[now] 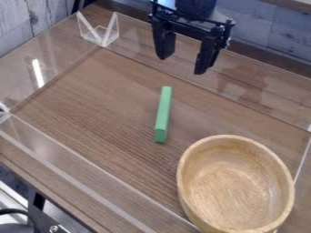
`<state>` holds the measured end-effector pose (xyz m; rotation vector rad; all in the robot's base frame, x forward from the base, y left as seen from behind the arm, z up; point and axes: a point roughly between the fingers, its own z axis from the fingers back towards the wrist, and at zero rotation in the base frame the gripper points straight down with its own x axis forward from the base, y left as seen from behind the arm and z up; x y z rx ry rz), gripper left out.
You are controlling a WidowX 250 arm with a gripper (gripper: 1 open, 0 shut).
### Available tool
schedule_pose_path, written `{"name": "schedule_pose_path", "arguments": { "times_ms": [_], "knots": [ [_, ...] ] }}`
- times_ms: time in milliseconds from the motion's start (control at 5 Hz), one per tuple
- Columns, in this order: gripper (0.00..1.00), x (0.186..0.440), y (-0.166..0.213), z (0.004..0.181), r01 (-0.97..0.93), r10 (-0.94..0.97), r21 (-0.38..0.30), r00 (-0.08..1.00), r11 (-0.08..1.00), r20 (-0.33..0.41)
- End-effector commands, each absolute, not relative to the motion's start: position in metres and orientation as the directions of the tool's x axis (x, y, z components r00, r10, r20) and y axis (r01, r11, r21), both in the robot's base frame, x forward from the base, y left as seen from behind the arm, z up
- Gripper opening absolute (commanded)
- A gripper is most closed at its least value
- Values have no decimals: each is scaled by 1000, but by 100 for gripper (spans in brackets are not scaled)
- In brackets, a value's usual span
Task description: Put green stick into wooden bowl
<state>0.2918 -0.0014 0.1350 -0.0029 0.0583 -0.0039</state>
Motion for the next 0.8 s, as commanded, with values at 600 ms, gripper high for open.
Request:
{"name": "schedule_pose_path", "arguments": {
  "times_ms": [600],
  "knots": [
    [100, 262, 27, 82, -3, 6, 36, 998, 999, -59]
  ]
}}
